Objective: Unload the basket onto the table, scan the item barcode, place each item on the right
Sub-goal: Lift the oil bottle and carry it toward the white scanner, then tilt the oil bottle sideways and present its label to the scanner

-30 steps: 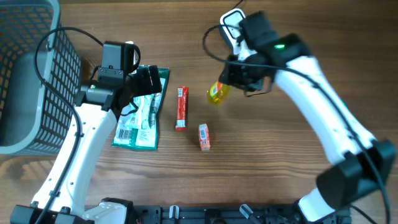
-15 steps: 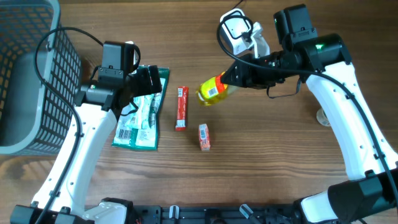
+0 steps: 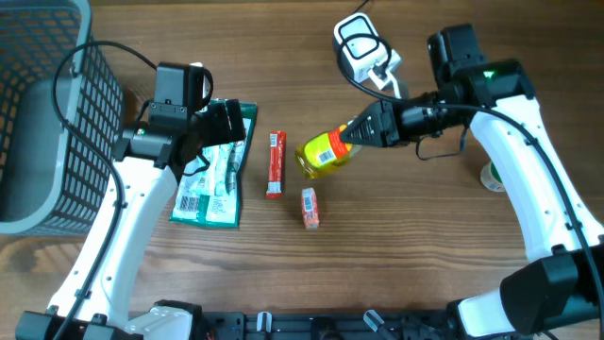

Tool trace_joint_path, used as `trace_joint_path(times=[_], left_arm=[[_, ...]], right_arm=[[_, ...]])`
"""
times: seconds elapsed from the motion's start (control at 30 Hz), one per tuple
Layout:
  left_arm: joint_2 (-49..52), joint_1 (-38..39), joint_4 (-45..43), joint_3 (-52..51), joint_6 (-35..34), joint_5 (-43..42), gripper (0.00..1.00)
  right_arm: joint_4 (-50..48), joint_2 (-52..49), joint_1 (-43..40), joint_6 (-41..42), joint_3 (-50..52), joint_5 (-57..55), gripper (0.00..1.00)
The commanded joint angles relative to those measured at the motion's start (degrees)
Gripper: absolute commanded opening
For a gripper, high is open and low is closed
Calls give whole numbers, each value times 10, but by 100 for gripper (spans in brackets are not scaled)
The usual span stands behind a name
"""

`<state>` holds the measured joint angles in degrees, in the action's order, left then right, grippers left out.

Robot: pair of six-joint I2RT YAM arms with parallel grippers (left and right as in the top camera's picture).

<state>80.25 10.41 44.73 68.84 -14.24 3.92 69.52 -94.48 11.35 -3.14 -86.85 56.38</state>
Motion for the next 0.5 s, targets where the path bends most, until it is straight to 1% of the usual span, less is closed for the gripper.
trace_joint_path(times=[0.0, 0.23, 0.47], left_arm=[[1, -4, -1, 2, 1, -5, 100], [1, -4, -1, 2, 1, -5, 100], [1, -4, -1, 2, 1, -5, 100]], right_arm=[[2, 12, -19, -69, 30, 85, 20], [2, 12, -32, -120, 67, 134, 20], [14, 12, -32, -135, 67, 143, 20]])
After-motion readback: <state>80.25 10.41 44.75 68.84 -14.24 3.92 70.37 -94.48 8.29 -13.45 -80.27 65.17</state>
